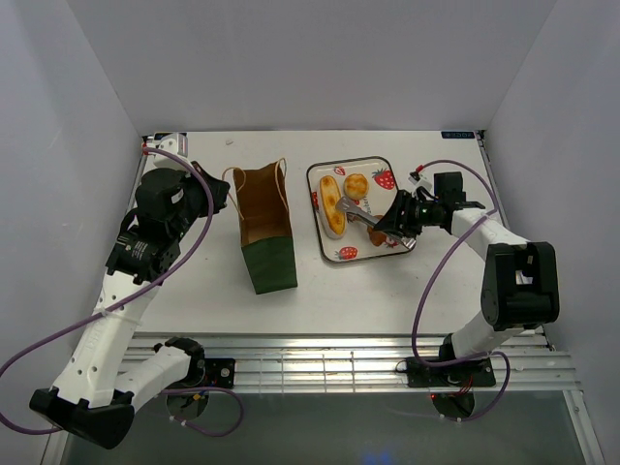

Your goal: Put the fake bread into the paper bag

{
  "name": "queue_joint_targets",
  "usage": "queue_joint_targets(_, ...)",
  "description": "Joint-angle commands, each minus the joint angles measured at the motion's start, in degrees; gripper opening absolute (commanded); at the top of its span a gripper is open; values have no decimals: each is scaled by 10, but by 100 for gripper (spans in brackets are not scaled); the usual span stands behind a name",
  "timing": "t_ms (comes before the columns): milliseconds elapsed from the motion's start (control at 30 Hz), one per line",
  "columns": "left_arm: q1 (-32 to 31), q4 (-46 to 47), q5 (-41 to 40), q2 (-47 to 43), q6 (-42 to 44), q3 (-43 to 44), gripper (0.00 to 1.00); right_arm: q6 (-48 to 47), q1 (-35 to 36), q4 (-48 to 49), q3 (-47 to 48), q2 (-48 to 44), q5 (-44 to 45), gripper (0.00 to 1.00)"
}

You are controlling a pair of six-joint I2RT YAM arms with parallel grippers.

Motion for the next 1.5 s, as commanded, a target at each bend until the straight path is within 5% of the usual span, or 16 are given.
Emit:
queue_joint_targets(0, 4, 4, 9, -6, 3, -4, 0, -16, -6, 34, 22, 8, -39, 51)
queue_joint_targets(1467, 4, 5, 10, -13, 1, -19, 0, -26, 9, 35, -11, 34, -92, 52)
